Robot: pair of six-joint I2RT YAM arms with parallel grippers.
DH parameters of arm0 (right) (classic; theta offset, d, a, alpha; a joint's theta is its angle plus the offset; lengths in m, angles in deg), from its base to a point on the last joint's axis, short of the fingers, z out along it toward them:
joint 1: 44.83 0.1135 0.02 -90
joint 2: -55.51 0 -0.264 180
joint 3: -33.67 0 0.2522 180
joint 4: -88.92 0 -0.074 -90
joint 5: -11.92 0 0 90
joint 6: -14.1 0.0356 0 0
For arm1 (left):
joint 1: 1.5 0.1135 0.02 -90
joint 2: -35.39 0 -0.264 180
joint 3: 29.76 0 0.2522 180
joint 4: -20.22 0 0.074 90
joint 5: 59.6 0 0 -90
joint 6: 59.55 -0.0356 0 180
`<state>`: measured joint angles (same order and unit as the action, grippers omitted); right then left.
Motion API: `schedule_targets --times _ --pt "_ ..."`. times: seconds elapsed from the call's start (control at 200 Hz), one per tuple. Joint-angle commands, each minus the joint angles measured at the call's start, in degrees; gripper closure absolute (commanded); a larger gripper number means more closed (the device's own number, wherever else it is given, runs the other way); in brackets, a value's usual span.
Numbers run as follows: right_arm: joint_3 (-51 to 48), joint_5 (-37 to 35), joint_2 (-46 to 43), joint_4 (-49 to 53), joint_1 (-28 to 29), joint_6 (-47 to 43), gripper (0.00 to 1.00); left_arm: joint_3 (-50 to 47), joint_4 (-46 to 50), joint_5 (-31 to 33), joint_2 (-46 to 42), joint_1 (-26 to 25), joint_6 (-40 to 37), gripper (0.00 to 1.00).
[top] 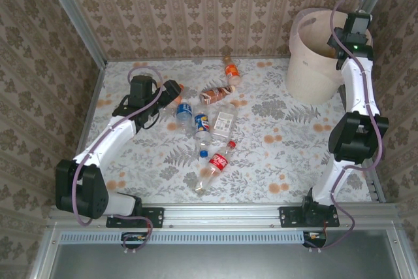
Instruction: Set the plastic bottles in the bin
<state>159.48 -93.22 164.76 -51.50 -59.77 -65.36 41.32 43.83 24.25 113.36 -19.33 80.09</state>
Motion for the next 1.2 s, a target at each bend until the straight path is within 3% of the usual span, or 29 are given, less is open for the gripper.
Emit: schedule_targets --times 0.0,0.425,0.68,0.72,0.765,1.04,1.2 --pt "2.3 -1.9 0.0 1.9 0.1 -0.2 0.31 1.3 1.1 1.1 1.0 0.0 -0.3 0.00" --pt "-1.8 4.0 -5.2 0.8 1.6 0.4 0.19 2.6 2.0 0.8 4.4 0.2 0.6 0.00" --pt "-5.6 8.4 -11.0 -2.0 6.0 0.8 0.12 3.5 1.7 -0.2 6.9 0.5 0.3 0.00" --pt "-6.7 8.9 -11.9 -2.7 7.0 0.7 0.06 3.6 2.0 -0.3 6.9 0.5 0.3 0.00" --pt "-8.2 9.2 -13.1 -3.7 8.3 0.3 0.00 3.4 2.1 -0.3 6.8 0.5 0.2 0.00" --pt "-20.0 9.1 -21.3 -12.1 15.6 3.3 0.00 3.2 3.5 -2.9 6.4 1.2 -4.0 0.00" --pt "-32.7 11.6 -29.1 -21.0 17.6 6.7 0.00 5.5 5.9 -5.0 7.1 0.9 -7.9 0.00"
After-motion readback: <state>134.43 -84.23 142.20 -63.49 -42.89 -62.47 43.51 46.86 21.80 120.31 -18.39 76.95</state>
